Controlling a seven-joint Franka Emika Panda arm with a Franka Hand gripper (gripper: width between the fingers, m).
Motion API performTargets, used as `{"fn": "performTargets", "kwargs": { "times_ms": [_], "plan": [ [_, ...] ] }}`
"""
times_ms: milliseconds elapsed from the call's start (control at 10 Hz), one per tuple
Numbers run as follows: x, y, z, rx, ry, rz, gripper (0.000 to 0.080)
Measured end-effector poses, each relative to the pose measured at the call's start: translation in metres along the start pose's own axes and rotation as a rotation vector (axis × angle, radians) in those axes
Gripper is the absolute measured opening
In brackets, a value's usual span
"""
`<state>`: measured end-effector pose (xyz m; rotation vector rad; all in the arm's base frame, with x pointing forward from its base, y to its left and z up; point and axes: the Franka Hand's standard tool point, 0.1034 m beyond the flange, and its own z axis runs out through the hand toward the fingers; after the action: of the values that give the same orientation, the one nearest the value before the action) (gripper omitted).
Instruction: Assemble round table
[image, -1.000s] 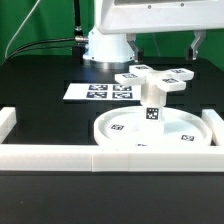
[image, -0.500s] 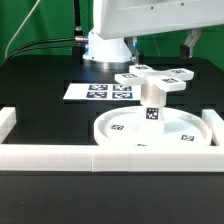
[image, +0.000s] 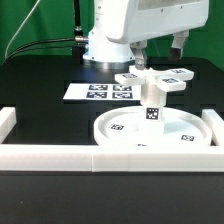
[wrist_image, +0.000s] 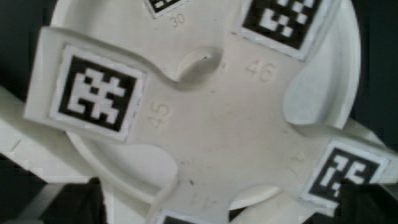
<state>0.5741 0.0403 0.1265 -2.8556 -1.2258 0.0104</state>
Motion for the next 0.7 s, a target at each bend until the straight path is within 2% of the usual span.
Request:
{"fn": "performTargets", "kwargs": {
  "times_ms": [500, 700],
  "plan": [
    [-0.004, -0.001, 0.005, -0.008, -0.009, -0.279, 0.0649],
    [-0.009, -0.004, 0.011, -0.009, -0.010, -0.261, 0.0649]
  ]
}}
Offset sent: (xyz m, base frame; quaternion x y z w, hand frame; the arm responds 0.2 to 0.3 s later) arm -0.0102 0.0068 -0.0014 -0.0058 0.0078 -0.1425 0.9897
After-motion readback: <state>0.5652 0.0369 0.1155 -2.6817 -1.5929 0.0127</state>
